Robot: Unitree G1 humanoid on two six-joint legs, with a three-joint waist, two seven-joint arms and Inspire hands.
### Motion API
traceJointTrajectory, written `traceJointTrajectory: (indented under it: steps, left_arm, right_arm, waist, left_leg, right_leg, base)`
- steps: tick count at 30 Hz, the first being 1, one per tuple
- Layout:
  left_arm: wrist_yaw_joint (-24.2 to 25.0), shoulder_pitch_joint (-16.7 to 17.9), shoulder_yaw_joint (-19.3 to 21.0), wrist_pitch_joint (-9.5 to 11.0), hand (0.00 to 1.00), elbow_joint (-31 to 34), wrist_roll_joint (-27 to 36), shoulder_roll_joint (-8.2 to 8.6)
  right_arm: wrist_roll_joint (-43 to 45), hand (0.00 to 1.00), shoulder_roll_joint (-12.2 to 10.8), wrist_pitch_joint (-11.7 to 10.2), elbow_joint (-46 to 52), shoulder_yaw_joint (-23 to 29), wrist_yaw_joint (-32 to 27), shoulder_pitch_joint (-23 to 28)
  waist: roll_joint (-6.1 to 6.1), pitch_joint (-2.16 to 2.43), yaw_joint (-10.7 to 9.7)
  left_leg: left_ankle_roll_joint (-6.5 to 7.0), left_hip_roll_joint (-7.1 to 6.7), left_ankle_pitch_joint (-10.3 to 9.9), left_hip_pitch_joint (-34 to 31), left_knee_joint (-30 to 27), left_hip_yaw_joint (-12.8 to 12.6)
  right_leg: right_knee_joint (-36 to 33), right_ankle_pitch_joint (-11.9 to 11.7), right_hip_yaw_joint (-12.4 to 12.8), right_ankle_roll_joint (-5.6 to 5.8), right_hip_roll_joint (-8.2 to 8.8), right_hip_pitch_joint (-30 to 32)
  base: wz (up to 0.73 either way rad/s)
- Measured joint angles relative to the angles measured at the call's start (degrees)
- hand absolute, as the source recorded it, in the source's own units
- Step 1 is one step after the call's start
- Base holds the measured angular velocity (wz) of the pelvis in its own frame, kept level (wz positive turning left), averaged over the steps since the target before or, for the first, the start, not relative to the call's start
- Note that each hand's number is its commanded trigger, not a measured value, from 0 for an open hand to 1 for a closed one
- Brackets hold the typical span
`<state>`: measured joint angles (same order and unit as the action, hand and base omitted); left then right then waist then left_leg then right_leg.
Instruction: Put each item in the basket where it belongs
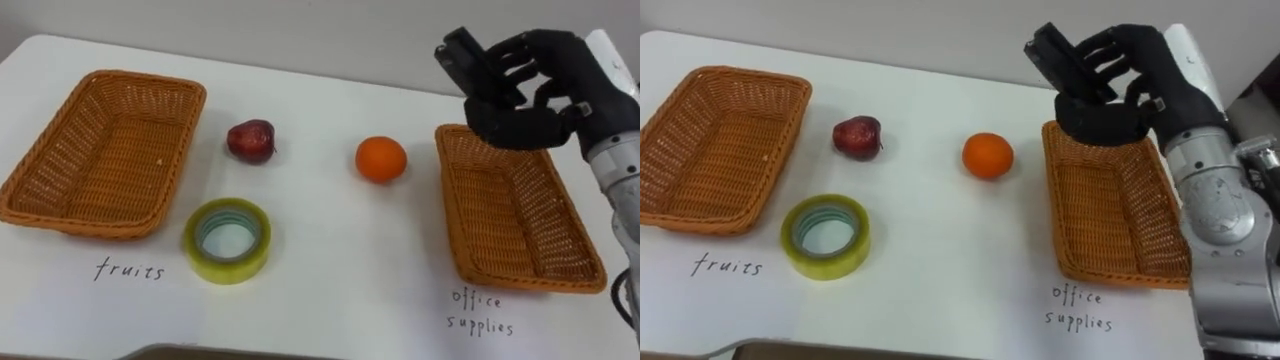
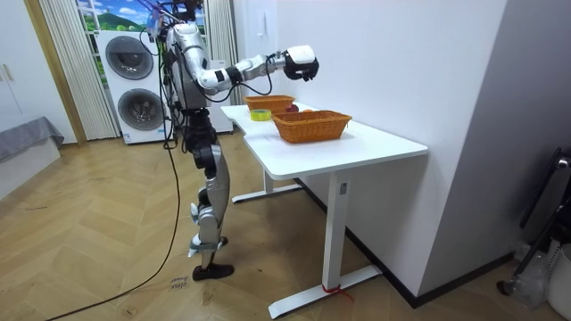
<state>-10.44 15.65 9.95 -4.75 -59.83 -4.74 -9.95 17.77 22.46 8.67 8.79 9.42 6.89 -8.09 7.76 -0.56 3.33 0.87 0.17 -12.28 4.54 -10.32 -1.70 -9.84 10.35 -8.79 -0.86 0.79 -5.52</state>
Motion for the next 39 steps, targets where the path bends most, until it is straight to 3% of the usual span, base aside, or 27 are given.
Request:
traceJointTrajectory:
  steps: [6, 11, 17, 26, 37, 38, 39]
  left_arm:
    - [-0.04, 0.17, 1.46, -0.30, 0.00, 0.94, -0.48, 0.16]
    - [-0.19, 0.23, 3.37, -0.30, 0.00, 1.42, -0.52, 0.11]
    - [-0.21, 0.46, 3.37, -0.25, 0.00, 1.48, -0.48, 0.08]
    - [-0.11, 0.84, 3.35, -0.26, 0.00, 0.03, -0.60, 0.05]
    - [0.08, -0.24, 3.20, -0.28, 0.00, 0.45, -1.06, 0.11]
    - [0.10, -0.25, 3.20, -0.28, 0.00, 0.45, -1.06, 0.10]
    - [0.20, -0.28, 3.20, -0.30, 0.00, 0.45, -1.10, 0.10]
  right_arm:
    - [0.14, 1.00, 0.00, 0.12, -3.97, 1.45, -2.14, 0.19]
    - [-0.26, 1.00, 0.00, 0.15, -5.72, 3.24, -3.95, 1.77]
    - [-2.24, 1.00, -0.01, 0.13, -8.98, 3.57, -4.62, 2.44]
    - [-1.59, 1.00, -0.07, 0.03, -15.66, 3.66, -4.89, 3.88]
    - [-1.34, 1.00, -0.24, -0.01, -16.72, 1.51, -4.41, 3.89]
    - [-1.32, 0.98, -0.24, 0.02, -16.94, 1.16, -4.09, 3.90]
    - [-1.28, 0.65, -0.31, 0.15, -17.16, 0.54, -3.39, 3.98]
  waist:
    - [-0.23, 0.32, -1.47]
    - [-0.54, 1.25, -1.66]
    - [-1.07, 0.85, -2.02]
    - [-0.66, 0.60, -1.51]
    - [-0.67, 0.60, -1.26]
    - [-0.68, 0.60, -1.27]
    - [-0.72, 0.57, -1.23]
  left_leg:
    - [0.00, 0.00, 0.01, -0.01, -0.03, -0.01]
    - [0.00, -0.08, 0.01, 0.32, 0.13, -0.13]
    - [-0.01, -0.04, 0.03, 2.14, 0.54, -0.46]
    - [-0.01, -0.04, 0.05, 1.97, 0.64, -1.13]
    - [0.00, 0.03, 0.05, 1.98, 0.77, -1.35]
    - [0.00, 0.03, 0.05, 1.98, 0.79, -1.37]
    - [0.00, 0.03, 0.05, 1.89, 0.81, -1.34]
  right_leg:
    - [-0.10, 0.00, -0.07, 0.00, 0.01, 0.03]
    - [-0.02, 0.00, -0.04, 0.00, -0.07, -0.22]
    - [0.10, 0.00, 0.20, 0.01, -0.08, -1.75]
    - [0.09, 0.01, 0.76, 0.01, -0.13, -1.36]
    - [0.09, 0.02, 0.75, 0.03, -0.17, -0.89]
    - [0.09, 0.02, 0.75, 0.03, -0.17, -0.91]
    - [0.09, 0.02, 0.70, 0.03, -0.17, -0.92]
  base:
    - [0.00]
    - [0.00]
    - [-0.01]
    - [-0.03]
    - [0.00]
    - [0.00]
    - [0.00]
